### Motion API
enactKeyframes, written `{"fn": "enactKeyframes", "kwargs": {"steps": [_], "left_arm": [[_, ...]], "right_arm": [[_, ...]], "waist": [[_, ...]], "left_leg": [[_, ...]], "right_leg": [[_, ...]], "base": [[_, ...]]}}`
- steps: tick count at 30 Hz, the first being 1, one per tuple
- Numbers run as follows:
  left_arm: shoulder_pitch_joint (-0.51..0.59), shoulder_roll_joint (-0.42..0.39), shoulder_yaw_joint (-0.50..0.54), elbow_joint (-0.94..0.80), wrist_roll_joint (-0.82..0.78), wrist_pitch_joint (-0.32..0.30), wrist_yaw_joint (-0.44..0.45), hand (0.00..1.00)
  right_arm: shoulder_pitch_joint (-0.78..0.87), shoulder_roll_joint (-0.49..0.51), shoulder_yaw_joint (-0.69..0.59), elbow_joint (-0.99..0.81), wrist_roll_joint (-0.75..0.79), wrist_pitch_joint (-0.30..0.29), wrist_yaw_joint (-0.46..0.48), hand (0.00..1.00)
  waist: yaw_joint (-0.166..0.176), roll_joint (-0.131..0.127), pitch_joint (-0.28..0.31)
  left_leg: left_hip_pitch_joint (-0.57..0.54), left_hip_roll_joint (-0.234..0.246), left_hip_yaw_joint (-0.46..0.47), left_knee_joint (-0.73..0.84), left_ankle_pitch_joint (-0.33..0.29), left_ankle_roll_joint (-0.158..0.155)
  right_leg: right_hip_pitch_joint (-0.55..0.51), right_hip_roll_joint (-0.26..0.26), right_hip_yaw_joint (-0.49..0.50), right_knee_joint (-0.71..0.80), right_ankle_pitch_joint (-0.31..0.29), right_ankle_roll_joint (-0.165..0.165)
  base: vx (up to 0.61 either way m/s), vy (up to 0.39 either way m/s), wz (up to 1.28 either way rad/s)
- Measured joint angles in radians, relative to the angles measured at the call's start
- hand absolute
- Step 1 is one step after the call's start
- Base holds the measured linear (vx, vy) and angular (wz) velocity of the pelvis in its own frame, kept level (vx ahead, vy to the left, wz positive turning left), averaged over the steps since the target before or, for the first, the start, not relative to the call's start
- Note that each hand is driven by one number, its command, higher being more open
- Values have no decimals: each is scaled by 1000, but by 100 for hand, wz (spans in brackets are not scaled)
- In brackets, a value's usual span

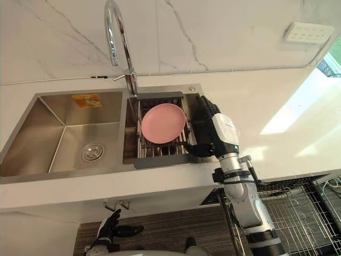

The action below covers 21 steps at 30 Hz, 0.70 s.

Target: Walk over to the sink, pick up the cup, carry it to the dishwasher, place the cup inside the dishwasher, then close the dishwasher door

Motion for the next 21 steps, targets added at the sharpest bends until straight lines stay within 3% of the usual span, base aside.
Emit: {"fn": "enactKeyframes", "kwargs": {"steps": [8, 21], "left_arm": [[3, 4, -1, -22, 0, 0, 0, 100], [2, -11, -1, -61, 0, -6, 1, 100]], "right_arm": [[-109, -20, 36, 122, -44, 17, 0, 100], [-239, -17, 28, 207, -159, 75, -67, 100]], "waist": [[12, -6, 8], [21, 22, 59]], "left_leg": [[-17, 0, 0, 1, 9, -7], [-39, -2, -9, 7, 22, -22]], "right_leg": [[-9, -2, -14, 0, 1, 1], [-12, -8, -43, 6, 0, 2]], "base": [[3, -5, 4], [-42, -10, 7]]}}
